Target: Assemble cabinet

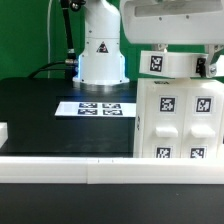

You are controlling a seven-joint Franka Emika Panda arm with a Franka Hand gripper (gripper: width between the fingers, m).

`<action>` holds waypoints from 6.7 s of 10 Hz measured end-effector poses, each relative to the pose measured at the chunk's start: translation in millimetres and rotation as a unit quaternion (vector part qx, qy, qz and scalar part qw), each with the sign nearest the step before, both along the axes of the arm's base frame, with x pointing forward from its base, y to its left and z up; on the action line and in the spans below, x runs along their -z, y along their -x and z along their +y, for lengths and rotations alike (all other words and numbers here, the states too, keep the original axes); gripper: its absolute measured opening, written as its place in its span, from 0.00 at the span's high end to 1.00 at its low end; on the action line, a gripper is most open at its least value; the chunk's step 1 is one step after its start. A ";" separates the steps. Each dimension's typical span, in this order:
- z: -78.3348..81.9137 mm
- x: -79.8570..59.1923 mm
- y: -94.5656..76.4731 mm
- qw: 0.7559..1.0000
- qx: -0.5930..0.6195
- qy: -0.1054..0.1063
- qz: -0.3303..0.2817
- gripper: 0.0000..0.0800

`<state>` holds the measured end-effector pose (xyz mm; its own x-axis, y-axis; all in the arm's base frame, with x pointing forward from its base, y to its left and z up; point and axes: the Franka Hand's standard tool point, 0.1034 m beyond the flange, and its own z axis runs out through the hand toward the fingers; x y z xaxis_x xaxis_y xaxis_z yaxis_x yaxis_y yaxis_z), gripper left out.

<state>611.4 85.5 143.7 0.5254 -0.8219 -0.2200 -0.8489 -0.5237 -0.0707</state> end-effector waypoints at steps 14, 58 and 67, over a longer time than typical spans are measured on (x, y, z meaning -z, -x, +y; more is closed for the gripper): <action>5.4 -2.7 -9.4 0.886 0.459 0.021 0.061 0.30; 4.6 -39.3 -0.4 0.686 -0.715 0.004 -0.134 0.00; -7.1 -11.7 0.1 0.654 -0.742 0.023 -0.146 0.26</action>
Offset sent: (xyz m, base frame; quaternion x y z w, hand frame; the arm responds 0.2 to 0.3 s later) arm -0.0009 0.0005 0.0013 -0.0230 0.0348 0.2400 0.9699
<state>611.3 78.4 155.4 0.7667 0.6377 0.0739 0.6419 -0.7635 -0.0705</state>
